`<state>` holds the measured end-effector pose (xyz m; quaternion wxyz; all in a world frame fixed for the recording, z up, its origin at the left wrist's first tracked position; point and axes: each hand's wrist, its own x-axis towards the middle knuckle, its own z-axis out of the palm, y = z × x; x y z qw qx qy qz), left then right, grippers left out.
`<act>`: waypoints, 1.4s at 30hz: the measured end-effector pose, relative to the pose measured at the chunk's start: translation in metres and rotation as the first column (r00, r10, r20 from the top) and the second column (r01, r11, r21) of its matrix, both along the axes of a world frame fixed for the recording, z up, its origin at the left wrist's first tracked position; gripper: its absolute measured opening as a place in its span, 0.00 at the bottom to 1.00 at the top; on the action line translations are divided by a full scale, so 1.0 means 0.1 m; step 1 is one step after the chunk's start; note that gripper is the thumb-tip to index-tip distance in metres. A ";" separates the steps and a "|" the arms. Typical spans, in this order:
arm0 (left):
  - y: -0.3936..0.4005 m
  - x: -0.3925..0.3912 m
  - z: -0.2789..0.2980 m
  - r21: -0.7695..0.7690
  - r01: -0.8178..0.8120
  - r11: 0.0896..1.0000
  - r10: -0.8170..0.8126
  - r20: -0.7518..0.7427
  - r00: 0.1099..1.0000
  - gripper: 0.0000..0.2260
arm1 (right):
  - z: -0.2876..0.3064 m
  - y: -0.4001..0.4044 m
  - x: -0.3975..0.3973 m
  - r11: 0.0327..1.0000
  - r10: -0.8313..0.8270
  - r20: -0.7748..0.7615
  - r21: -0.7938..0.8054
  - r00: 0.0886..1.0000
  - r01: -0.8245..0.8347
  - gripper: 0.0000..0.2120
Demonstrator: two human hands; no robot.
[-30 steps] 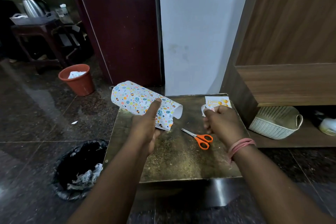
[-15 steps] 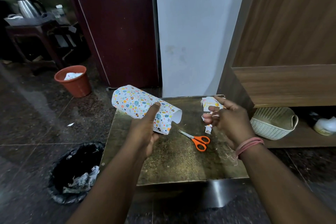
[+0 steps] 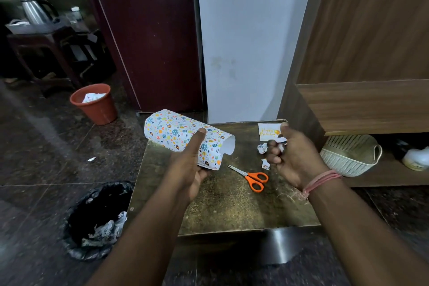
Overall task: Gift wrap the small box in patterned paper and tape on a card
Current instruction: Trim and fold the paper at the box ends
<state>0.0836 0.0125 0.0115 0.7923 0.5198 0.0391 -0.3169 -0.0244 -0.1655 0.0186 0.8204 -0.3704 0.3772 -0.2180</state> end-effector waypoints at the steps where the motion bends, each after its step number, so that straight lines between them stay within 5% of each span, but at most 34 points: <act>1: 0.00 -0.01 0.02 -0.017 0.009 1.000 -0.010 -0.022 1.000 0.16 | 0.00 0.02 0.03 0.998 0.010 -0.029 -0.068 1.000 -0.012 0.12; 3: 0.01 -0.01 0.05 -0.056 0.025 0.998 -0.030 -0.082 0.996 0.14 | -0.04 0.04 0.05 0.986 0.037 -0.060 -0.161 0.998 -0.046 0.07; 7: 0.04 0.01 0.10 -0.130 0.037 0.991 -0.063 -0.202 0.977 0.16 | -0.07 0.00 0.01 0.953 0.035 -0.115 -0.295 0.993 -0.068 0.16; 10: 0.06 0.02 0.11 -0.173 0.046 0.984 -0.087 -0.238 0.967 0.17 | -0.06 -0.02 -0.03 0.966 0.004 -0.140 -0.255 0.990 -0.040 0.12; 17: 0.09 0.04 0.10 -0.178 0.132 0.975 -0.163 -0.168 0.972 0.20 | -0.06 -0.01 0.07 0.905 -0.137 -0.200 -0.423 0.970 0.040 0.20; 21: 0.10 0.08 0.12 -0.119 0.165 0.979 -0.184 -0.177 0.967 0.19 | -0.23 -0.08 0.05 0.788 -0.025 -0.375 -0.578 0.927 -0.213 0.13; 28: 0.10 0.08 0.15 -0.073 0.189 0.979 -0.196 -0.120 0.973 0.12 | -0.20 -0.05 -0.04 0.504 -0.249 -0.564 -0.770 0.787 -0.392 0.34; 32: 0.12 0.05 0.15 -0.047 0.221 0.974 -0.226 -0.135 0.965 0.14 | -0.29 0.04 -0.03 0.353 -0.296 -0.652 -0.753 0.698 -0.554 0.37; 34: 0.13 0.04 0.17 -0.031 0.229 0.973 -0.231 -0.132 0.964 0.15 | -0.34 0.06 -0.01 0.374 -0.216 -0.757 -0.648 0.617 -0.663 0.40; 37: 0.13 0.07 0.14 0.016 0.252 0.968 -0.249 -0.098 0.964 0.21 | -0.32 0.14 -0.03 0.263 -0.196 -0.841 -0.541 0.505 -0.799 0.29; 42: 0.12 0.07 0.07 0.030 0.196 0.980 -0.197 0.023 0.980 0.34 | -0.31 0.16 -0.09 0.083 -0.246 -0.801 -0.578 0.545 -0.812 0.17</act>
